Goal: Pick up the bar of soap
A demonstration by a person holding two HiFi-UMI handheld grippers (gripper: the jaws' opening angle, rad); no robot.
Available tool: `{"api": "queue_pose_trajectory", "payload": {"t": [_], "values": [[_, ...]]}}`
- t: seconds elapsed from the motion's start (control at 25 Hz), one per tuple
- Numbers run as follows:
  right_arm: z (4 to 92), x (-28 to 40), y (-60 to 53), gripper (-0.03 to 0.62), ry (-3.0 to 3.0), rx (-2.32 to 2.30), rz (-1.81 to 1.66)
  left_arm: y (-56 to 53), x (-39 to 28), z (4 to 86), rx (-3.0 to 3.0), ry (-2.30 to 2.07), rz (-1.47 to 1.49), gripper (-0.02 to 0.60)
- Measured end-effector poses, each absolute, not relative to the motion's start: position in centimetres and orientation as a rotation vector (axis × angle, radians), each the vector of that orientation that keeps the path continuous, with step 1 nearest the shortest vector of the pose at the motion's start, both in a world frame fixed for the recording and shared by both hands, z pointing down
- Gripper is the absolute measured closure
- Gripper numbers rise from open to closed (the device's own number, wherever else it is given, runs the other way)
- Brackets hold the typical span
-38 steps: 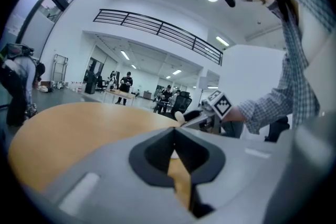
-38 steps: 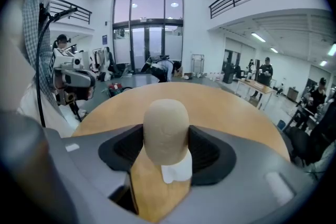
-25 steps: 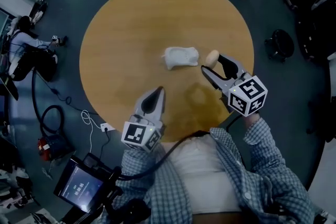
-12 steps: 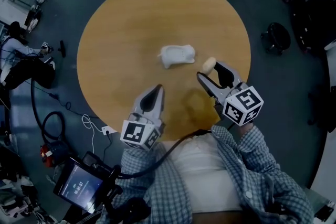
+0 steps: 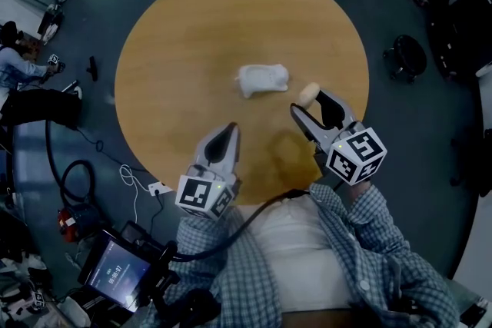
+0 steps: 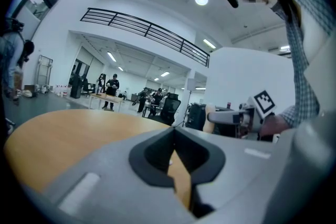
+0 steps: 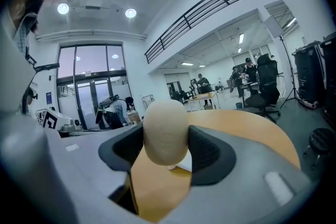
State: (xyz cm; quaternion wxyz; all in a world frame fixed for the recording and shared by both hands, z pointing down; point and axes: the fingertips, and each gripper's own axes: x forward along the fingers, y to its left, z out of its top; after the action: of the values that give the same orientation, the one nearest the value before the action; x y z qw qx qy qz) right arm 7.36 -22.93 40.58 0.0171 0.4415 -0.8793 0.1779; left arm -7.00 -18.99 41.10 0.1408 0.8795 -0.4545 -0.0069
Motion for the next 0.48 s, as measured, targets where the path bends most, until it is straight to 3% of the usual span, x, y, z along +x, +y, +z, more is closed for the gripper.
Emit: {"api": "queue_pose_trajectory", "payload": {"t": [0.48], "values": [[40.54, 7.42, -23.21, 0.322, -2.736, 1.378, 0.582, -18.97, -7.18, 41.49, 2.55, -1.316, -0.024, 0.583]]}}
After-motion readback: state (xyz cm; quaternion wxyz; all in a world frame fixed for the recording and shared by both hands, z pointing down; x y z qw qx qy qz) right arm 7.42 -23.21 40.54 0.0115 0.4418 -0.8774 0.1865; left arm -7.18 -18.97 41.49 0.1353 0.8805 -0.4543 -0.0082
